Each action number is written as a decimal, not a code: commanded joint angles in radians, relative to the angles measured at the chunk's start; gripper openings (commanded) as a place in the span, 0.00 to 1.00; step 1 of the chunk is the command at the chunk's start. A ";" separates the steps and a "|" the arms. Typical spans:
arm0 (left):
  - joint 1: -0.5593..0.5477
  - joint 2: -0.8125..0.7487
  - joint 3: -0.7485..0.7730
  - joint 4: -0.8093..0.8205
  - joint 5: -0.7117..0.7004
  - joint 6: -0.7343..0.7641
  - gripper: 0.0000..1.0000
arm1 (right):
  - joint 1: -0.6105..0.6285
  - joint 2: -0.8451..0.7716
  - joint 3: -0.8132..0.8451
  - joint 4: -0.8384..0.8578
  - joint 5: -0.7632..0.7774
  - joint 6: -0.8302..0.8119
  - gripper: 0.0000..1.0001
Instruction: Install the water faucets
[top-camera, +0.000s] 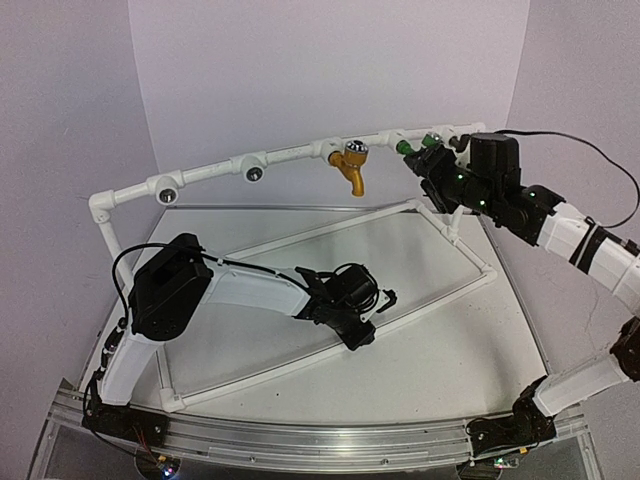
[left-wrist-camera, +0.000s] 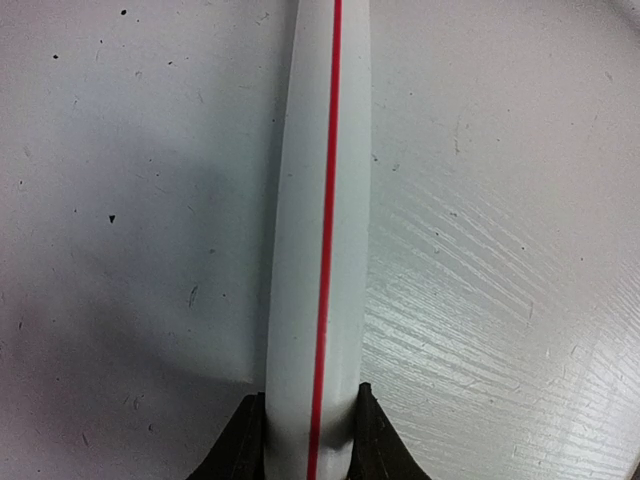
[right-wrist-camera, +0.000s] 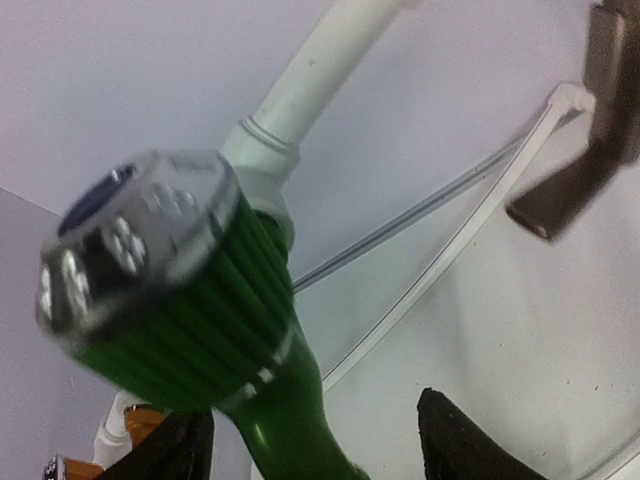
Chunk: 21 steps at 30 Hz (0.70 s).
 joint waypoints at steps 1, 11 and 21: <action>-0.008 0.102 -0.037 -0.119 0.009 -0.057 0.00 | 0.011 -0.109 -0.059 0.043 -0.044 -0.076 0.95; -0.011 0.096 -0.037 -0.118 0.009 -0.055 0.00 | 0.013 -0.131 0.288 -0.474 -0.136 -1.444 0.98; -0.013 0.117 -0.029 -0.125 -0.006 -0.050 0.00 | 0.080 -0.135 0.189 -0.413 0.060 -2.659 0.98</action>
